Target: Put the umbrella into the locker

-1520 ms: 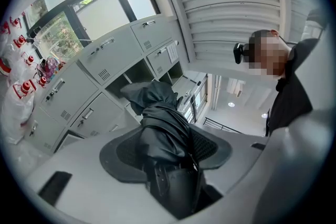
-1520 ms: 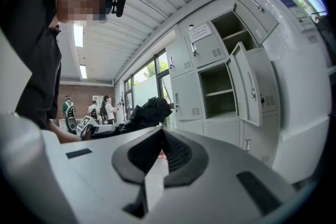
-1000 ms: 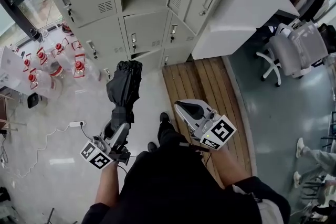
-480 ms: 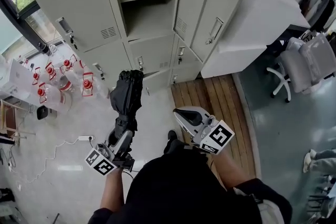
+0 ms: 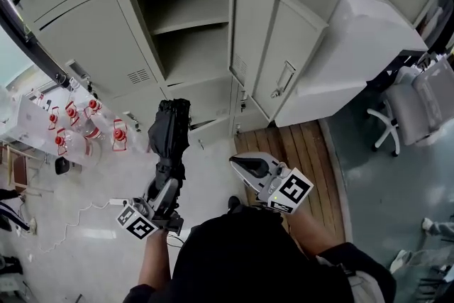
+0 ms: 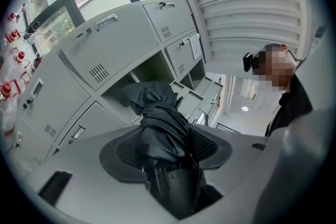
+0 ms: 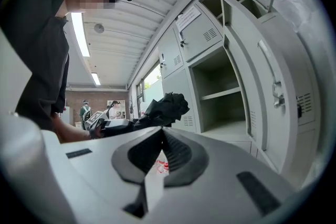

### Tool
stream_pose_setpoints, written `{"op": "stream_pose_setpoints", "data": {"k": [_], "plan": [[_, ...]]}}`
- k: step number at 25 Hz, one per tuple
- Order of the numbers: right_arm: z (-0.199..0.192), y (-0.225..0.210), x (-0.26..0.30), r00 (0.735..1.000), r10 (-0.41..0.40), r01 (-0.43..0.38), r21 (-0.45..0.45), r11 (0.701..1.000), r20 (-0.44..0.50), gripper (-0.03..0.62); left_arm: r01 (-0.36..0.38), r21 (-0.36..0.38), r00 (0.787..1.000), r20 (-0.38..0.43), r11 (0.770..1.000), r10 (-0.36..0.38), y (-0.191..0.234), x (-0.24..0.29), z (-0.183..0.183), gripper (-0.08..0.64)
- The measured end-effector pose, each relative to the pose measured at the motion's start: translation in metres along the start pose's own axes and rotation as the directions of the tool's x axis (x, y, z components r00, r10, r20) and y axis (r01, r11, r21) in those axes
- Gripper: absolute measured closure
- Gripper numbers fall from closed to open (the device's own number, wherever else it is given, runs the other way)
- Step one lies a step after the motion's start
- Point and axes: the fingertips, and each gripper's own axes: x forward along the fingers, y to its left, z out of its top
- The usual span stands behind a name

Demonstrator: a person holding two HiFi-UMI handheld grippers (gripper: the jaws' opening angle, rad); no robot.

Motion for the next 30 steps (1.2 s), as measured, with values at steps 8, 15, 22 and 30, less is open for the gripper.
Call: {"op": "stream_pose_setpoints", "data": {"k": [8,15,22,30], "plan": [[-0.003,-0.046,0.001,1.0,0.02,-0.021,0.031,0.999,0.019,0.58,-0.003,-0.023,1.0,0.01,1.0,0.003,0.018,0.05,-0.004,0.316],[-0.008,-0.062,0.025,1.0,0.028,-0.028,0.054,0.998,-0.003,0.581,-0.033,-0.036,0.999,-0.003,0.999,0.033,0.043,0.074,0.013,0.316],[-0.008,-0.086,0.063,0.999,-0.023,0.024,0.051,0.998,-0.024,0.581,-0.039,-0.055,0.998,-0.044,0.998,0.037,0.081,0.096,0.041,0.316],[-0.004,-0.102,0.131,0.998,-0.048,0.049,0.022,0.999,-0.049,0.581,-0.058,-0.064,0.99,-0.131,0.996,0.049,0.127,0.123,0.068,0.316]]}}
